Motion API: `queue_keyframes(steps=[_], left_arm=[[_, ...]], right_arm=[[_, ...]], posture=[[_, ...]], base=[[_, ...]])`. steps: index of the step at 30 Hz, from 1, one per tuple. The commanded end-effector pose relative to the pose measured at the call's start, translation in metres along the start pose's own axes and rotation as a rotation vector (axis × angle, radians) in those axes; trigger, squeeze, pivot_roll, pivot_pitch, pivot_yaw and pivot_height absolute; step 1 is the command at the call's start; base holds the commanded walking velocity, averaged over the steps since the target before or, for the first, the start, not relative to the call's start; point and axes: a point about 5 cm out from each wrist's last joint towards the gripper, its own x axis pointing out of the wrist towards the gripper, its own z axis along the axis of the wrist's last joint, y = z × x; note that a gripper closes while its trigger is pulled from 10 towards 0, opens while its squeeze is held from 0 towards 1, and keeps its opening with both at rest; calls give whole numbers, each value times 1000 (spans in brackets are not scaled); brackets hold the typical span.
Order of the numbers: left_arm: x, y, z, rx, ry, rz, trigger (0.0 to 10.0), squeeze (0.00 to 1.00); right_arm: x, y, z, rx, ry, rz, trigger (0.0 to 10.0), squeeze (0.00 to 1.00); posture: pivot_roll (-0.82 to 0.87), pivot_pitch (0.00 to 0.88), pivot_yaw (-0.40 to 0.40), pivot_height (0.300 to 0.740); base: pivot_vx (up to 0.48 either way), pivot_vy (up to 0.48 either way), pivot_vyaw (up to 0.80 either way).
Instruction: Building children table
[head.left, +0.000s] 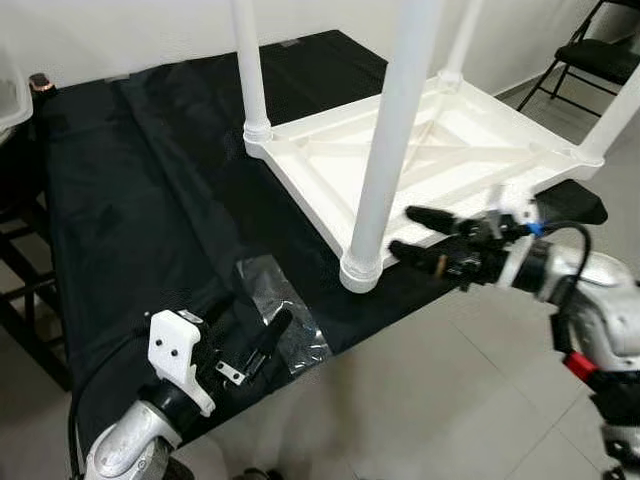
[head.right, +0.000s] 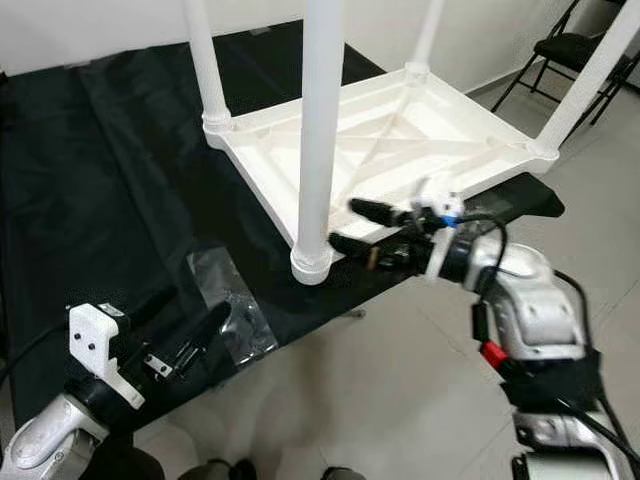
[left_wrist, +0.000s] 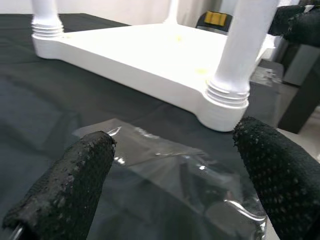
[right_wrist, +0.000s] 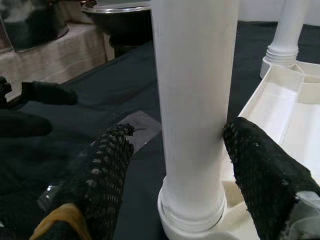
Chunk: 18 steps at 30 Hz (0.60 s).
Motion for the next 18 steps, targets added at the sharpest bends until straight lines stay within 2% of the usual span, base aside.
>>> queue_keyframes(steps=[1, 3, 5, 8, 13, 14, 18], left_arm=[[-5, -2, 0, 18, 5, 5, 10000, 0], [-6, -3, 1, 19, 3, 6, 10000, 0], [-11, -7, 3, 21, 7, 4, 10000, 0], [-14, -9, 4, 21, 9, 6, 10000, 0], [-19, -14, 6, 24, 14, 5, 10000, 0], [-20, -14, 7, 23, 16, 5, 10000, 0], [-21, -15, 8, 22, 17, 5, 10000, 0]], right_arm=[[4, -4, 2, -24, 19, 57, 10000, 0], [5, -7, 5, -35, 26, 79, 10000, 0], [7, -21, 19, -82, 34, 96, 10000, 0], [7, -28, 26, -98, 35, 118, 10000, 0], [11, -26, 34, -92, 51, 261, 9686, 0], [13, -26, 35, -92, 46, 289, 0, 0], [16, -26, 37, -93, 38, 315, 0, 0]], posture=[[40, 248, -51, 740], [44, 254, -52, 740], [55, 279, -58, 740], [59, 289, -58, 740], [67, 311, -58, 740], [72, 317, -60, 740], [73, 319, -60, 740]], base=[[0, 0, 0], [0, 0, 0], [0, 0, 0], [0, 0, 0], [0, 0, 0], [0, 0, 0], [0, 0, 0]])
